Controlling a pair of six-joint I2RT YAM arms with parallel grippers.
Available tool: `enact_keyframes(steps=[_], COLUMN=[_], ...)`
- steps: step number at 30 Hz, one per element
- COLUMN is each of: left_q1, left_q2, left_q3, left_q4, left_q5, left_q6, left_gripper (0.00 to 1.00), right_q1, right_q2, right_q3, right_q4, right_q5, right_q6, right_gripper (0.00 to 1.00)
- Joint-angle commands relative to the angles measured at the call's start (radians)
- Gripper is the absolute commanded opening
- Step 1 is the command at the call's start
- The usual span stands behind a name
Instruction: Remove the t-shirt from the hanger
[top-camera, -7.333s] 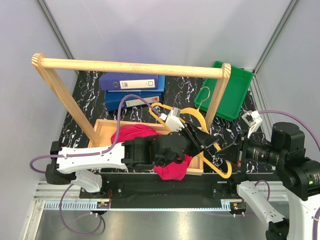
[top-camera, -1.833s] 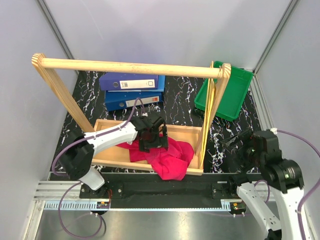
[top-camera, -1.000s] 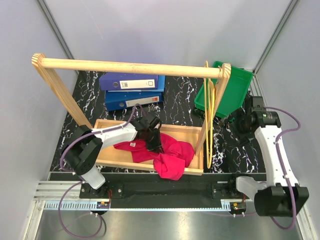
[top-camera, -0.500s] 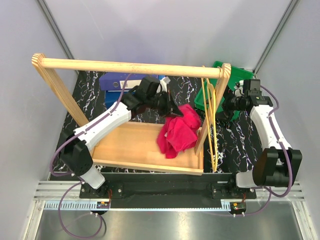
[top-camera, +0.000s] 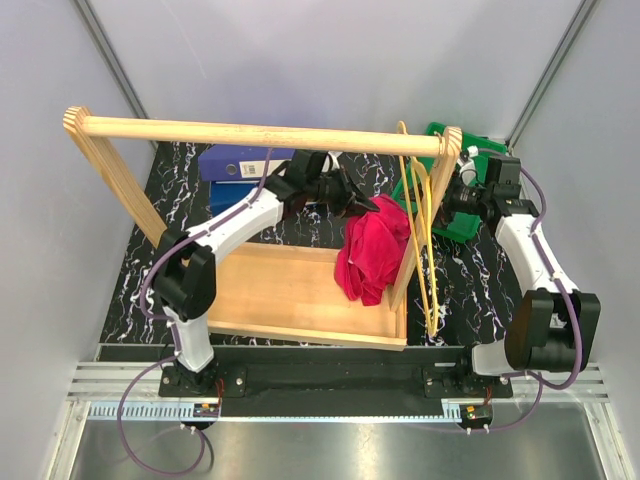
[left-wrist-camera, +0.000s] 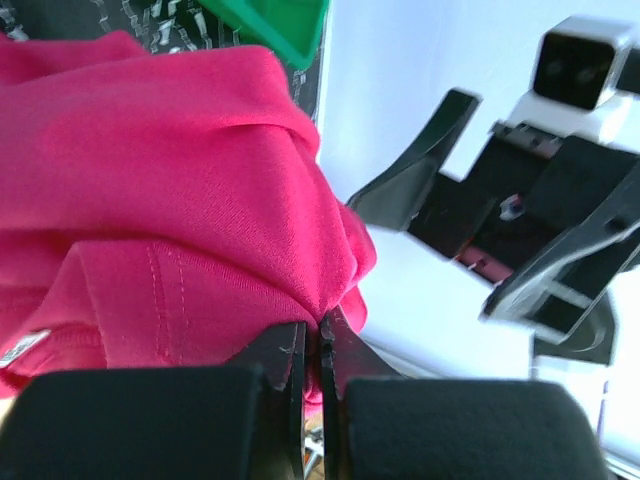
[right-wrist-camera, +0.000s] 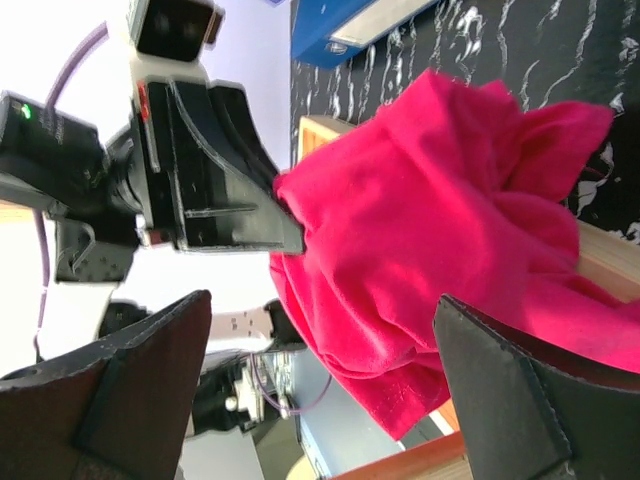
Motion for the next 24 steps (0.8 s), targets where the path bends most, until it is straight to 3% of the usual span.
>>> enact_keyframes(steps=[1, 13, 16, 17, 18, 20, 23, 24], left_q1=[0.0, -0.005, -0.008, -0.01, -0.013, -0.02, -0.023, -0.023], left_q2=[0.014, 0.053, 0.067, 0.07, 0.074, 0.073, 0.061, 0.054], left_q3=[0.105, 0.165, 0.177, 0.18, 0.186, 0.188, 0.171, 0.153], left_q4=[0.121, 0.209, 0.212, 0.212, 0.214, 0.21, 0.198, 0.197], left_q5=[0.06, 0.091, 0.1, 0.106, 0.108, 0.106, 0.106, 0.108], left_q6=[-0.088, -0.194, -0.207, -0.211, -0.213, -0.207, -0.194, -0.193], left_gripper=[0.0, 0.0, 0.0, 0.0, 0.0, 0.0, 0.0, 0.0], right_q1=[0.022, 0.148, 0.166, 0.168, 0.168, 0.168, 0.168, 0.168], right_q2=[0.014, 0.023, 0.028, 0.029, 0.029, 0.02, -0.017, -0.037], right_q3=[-0.014, -0.059, -0.066, -0.065, -0.066, -0.076, -0.111, -0.12], right_q4=[0.066, 0.073, 0.1, 0.105, 0.108, 0.126, 0.224, 0.269], right_q5=[-0.098, -0.047, -0.049, -0.041, -0.037, -0.001, 0.022, 0.028], right_q6=[-0.058, -0.151, -0.144, -0.14, -0.134, -0.111, -0.032, -0.015], right_gripper=[1.0, 0.99, 0.91, 0.87, 0.76, 0.7, 0.5, 0.31])
